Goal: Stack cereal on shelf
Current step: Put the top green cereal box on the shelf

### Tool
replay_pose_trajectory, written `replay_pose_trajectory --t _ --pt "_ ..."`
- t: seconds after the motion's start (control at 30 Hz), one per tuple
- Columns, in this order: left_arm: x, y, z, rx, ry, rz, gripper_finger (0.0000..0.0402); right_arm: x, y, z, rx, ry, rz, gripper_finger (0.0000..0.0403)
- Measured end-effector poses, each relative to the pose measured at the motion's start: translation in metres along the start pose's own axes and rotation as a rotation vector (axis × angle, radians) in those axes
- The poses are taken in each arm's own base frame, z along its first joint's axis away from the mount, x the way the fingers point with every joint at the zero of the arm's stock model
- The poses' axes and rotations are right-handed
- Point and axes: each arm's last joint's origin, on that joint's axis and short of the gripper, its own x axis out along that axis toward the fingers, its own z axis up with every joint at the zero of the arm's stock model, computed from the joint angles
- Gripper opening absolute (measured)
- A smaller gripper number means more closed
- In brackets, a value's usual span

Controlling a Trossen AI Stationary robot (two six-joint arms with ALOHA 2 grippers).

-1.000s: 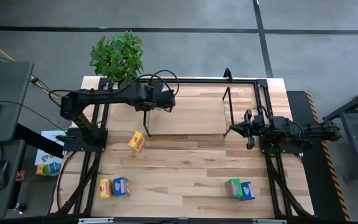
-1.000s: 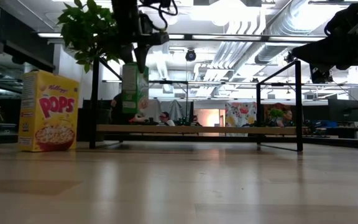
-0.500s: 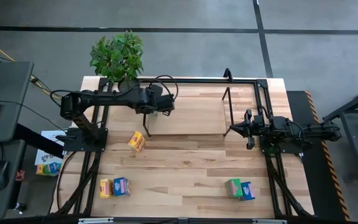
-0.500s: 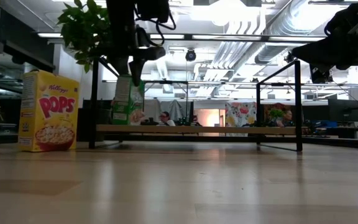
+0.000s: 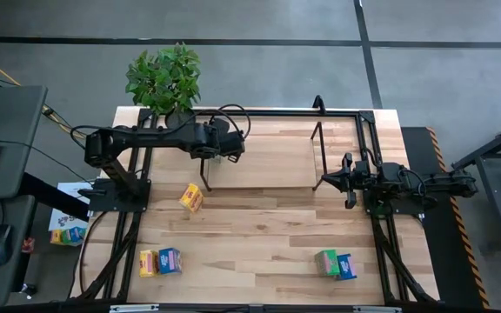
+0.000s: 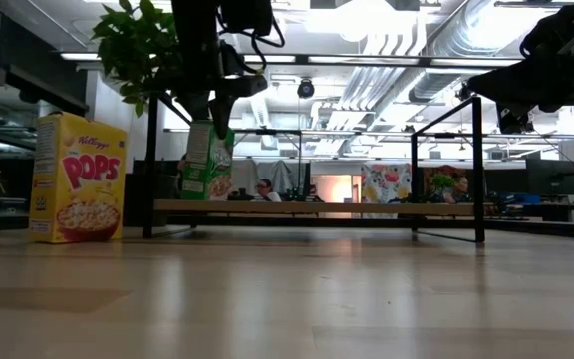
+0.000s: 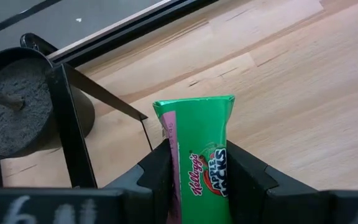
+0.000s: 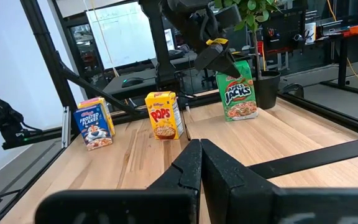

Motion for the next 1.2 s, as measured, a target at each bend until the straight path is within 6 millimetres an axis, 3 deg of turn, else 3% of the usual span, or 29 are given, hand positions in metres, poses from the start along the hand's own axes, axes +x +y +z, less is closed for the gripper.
replay_pose_trajectory --t 0.13,0.6,1.2 --pt "0.0 0.0 0.0 0.032 0.004 -0.001 0.0122 0.0 0.0 0.0 0.0 0.0 0.0 0.0" --pt "0.002 -0.001 -0.002 0.056 0.036 -0.016 0.0215 0.0 0.0 0.0 0.0 0.0 0.0 0.0" --pt "-0.028 0.024 0.01 -0.002 -0.074 -0.048 0.0219 0.0 0.0 0.0 0.0 0.0 0.0 0.0"
